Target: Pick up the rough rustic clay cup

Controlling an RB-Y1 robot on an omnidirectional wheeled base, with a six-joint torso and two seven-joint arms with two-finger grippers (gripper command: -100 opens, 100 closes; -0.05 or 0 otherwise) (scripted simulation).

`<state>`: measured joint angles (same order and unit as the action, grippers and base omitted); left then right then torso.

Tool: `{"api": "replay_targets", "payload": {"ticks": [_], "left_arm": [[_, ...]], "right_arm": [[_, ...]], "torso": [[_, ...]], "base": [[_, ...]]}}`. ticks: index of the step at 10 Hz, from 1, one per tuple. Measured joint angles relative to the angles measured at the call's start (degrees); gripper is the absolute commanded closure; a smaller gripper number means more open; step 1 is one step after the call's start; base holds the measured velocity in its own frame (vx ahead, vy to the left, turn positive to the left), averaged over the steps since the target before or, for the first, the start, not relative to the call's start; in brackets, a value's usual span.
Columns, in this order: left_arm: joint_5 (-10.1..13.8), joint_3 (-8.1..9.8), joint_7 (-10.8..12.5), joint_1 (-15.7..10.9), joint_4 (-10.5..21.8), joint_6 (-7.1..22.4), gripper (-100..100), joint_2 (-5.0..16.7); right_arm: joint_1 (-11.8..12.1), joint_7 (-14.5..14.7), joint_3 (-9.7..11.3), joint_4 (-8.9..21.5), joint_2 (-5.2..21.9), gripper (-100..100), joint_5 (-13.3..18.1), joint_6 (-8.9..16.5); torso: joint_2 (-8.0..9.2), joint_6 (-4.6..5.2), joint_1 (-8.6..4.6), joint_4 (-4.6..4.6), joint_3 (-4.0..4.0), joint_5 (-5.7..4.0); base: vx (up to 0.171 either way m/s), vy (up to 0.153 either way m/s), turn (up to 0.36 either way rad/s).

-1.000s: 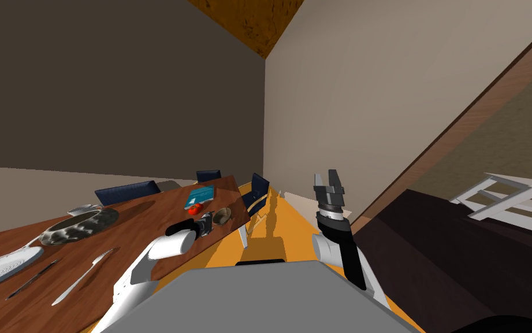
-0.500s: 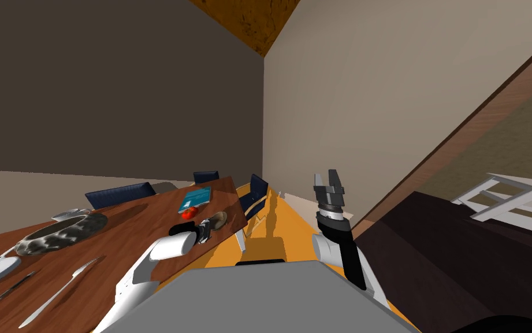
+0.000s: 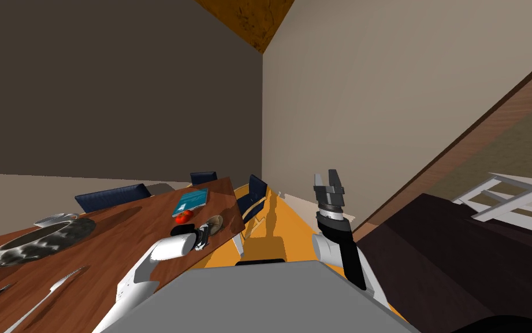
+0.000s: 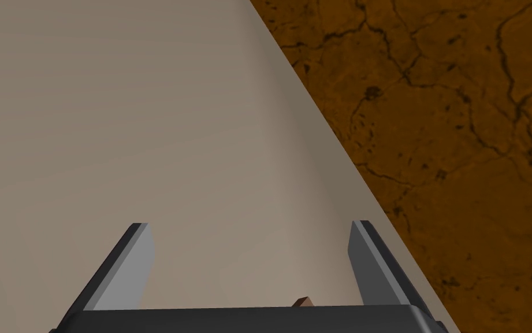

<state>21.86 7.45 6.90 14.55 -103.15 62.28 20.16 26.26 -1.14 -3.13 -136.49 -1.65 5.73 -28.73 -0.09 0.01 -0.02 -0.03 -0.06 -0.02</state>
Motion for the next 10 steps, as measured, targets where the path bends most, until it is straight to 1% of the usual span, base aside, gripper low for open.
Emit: {"api": "replay_targets", "payload": {"ticks": [4,5,9,10], "left_arm": [[-0.81,-0.52,-0.51,-1.15,4.16,-3.08,-100,-0.92],[-0.83,-0.53,-0.56,-1.18,4.31,-3.29,100,-0.94],[-0.88,-0.64,-0.77,-1.20,4.26,-3.26,100,-0.87],[-0.88,-0.64,-0.77,-1.19,4.28,-3.25,0,-0.88]], "right_arm": [[0.00,0.00,0.00,0.00,0.00,0,0.00,0.00],[0.00,0.00,0.00,0.00,0.00,0,0.00,0.00],[0.00,0.00,0.00,0.00,0.00,0,0.00,0.00],[0.00,0.00,0.00,0.00,0.00,0,0.00,0.00]], "torso": [[0.05,0.00,0.08,0.01,0.03,0.02],[0.07,0.00,0.06,0.02,0.04,0.01],[0.09,-0.12,0.06,0.04,0.06,0.03],[0.11,-0.12,0.05,0.05,0.08,0.02]], "base": [[0.009,0.010,-0.015],[0.000,0.000,0.000],[0.001,0.001,-0.005],[0.000,0.000,0.000]]}}
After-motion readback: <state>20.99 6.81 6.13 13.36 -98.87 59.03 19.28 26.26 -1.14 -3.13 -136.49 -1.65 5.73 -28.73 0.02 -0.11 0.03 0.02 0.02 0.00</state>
